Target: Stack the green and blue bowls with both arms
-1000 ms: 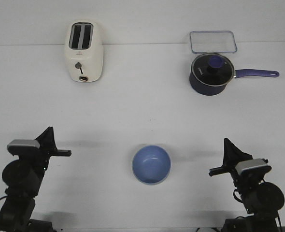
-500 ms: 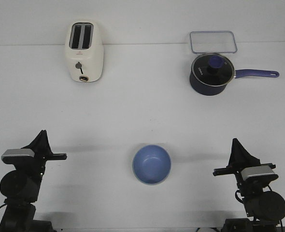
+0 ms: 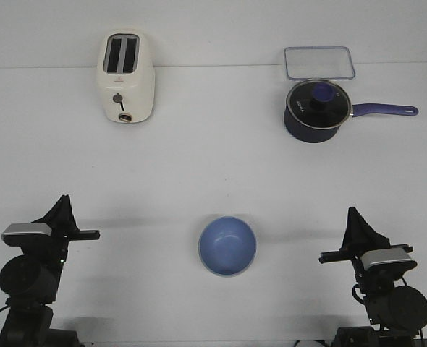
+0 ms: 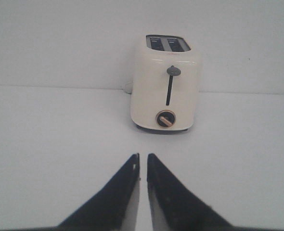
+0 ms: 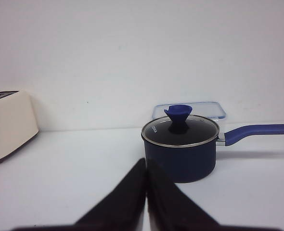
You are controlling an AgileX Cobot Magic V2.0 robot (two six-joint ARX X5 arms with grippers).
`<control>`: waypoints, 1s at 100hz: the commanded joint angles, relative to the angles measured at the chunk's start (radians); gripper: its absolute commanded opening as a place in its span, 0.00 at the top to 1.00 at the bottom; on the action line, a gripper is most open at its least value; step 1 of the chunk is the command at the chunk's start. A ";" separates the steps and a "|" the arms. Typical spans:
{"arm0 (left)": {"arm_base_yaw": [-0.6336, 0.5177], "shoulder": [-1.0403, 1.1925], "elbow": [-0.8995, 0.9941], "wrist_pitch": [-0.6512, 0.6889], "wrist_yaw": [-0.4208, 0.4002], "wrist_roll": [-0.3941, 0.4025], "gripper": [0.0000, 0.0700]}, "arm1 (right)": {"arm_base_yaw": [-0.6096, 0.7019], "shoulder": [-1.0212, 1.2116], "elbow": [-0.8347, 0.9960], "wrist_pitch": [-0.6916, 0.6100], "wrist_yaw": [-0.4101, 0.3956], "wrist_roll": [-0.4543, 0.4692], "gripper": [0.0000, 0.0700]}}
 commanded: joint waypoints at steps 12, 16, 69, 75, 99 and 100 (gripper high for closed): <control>0.013 -0.118 -0.100 0.013 0.012 0.055 0.98 | 0.001 -0.001 0.003 0.011 0.001 0.005 1.00; 0.023 -0.158 -0.140 0.015 0.013 0.057 0.98 | 0.001 -0.001 0.003 0.011 0.001 0.005 1.00; 0.103 -0.446 -0.393 -0.017 0.088 0.042 0.98 | 0.001 -0.001 0.003 0.011 0.002 0.005 1.00; 0.103 -0.446 -0.393 -0.015 0.087 0.042 0.98 | 0.001 -0.001 0.003 0.011 0.001 0.005 1.00; 0.103 -0.444 -0.393 -0.017 0.087 0.042 0.98 | 0.001 0.000 0.003 0.011 0.001 0.002 1.00; 0.103 -0.444 -0.393 -0.017 0.087 0.042 0.98 | 0.001 0.000 0.003 0.011 0.001 0.002 1.00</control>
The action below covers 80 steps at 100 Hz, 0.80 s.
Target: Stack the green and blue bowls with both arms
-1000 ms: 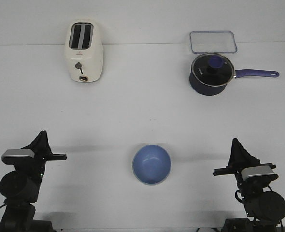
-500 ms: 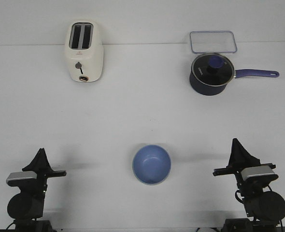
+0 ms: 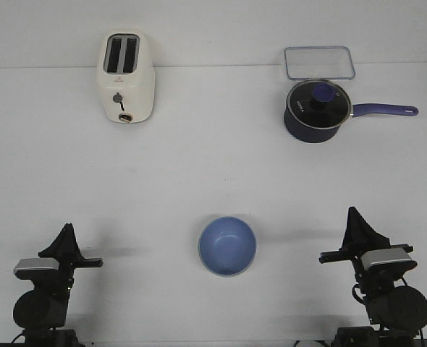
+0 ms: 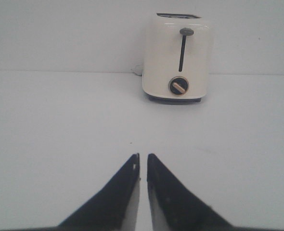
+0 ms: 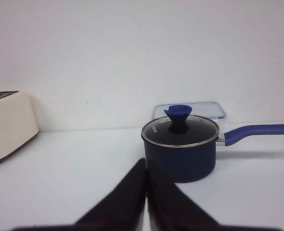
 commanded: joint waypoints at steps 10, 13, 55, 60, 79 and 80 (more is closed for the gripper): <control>0.002 -0.001 -0.020 0.010 0.001 0.011 0.98 | 0.001 0.000 0.003 0.010 0.001 0.002 1.00; 0.002 -0.001 -0.020 0.010 0.001 0.011 0.98 | 0.001 0.000 0.003 0.011 0.001 0.002 1.00; 0.002 -0.001 -0.020 0.010 0.001 0.011 0.98 | 0.001 0.000 0.003 0.010 0.001 0.002 1.00; 0.002 -0.001 -0.020 0.010 0.001 0.011 0.98 | 0.001 0.000 0.003 0.010 0.001 -0.008 1.00; 0.002 -0.001 -0.020 0.010 0.001 0.011 0.98 | -0.001 -0.042 -0.036 0.004 0.024 -0.206 1.00; 0.002 -0.001 -0.020 0.010 0.001 0.011 0.98 | -0.001 -0.048 -0.042 0.005 0.024 -0.220 1.00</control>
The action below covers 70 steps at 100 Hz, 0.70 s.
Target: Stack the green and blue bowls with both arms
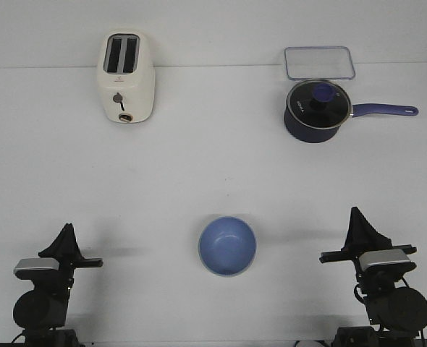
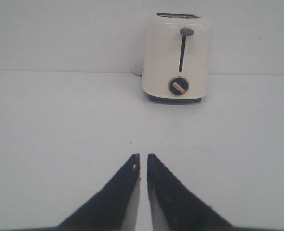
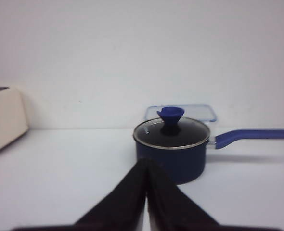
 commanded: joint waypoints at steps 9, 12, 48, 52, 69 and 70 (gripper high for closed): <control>0.002 -0.001 -0.020 0.010 0.001 0.011 0.98 | 0.000 -0.083 -0.085 0.005 0.003 -0.248 1.00; 0.002 -0.001 -0.020 0.010 0.001 0.011 0.98 | 0.000 -0.100 -0.105 0.002 0.003 -0.268 1.00; 0.002 -0.001 -0.020 0.011 0.001 0.011 0.98 | 0.001 -0.149 -0.309 0.035 0.047 -0.361 1.00; 0.002 -0.001 -0.020 0.010 0.001 0.011 0.98 | 0.001 -0.149 -0.309 0.032 0.048 -0.370 1.00; 0.002 -0.001 -0.020 0.010 0.001 0.011 0.98 | 0.001 -0.149 -0.309 0.063 0.047 -0.377 1.00; 0.002 -0.001 -0.020 0.010 0.001 0.011 0.98 | 0.001 -0.149 -0.309 0.064 0.047 -0.377 1.00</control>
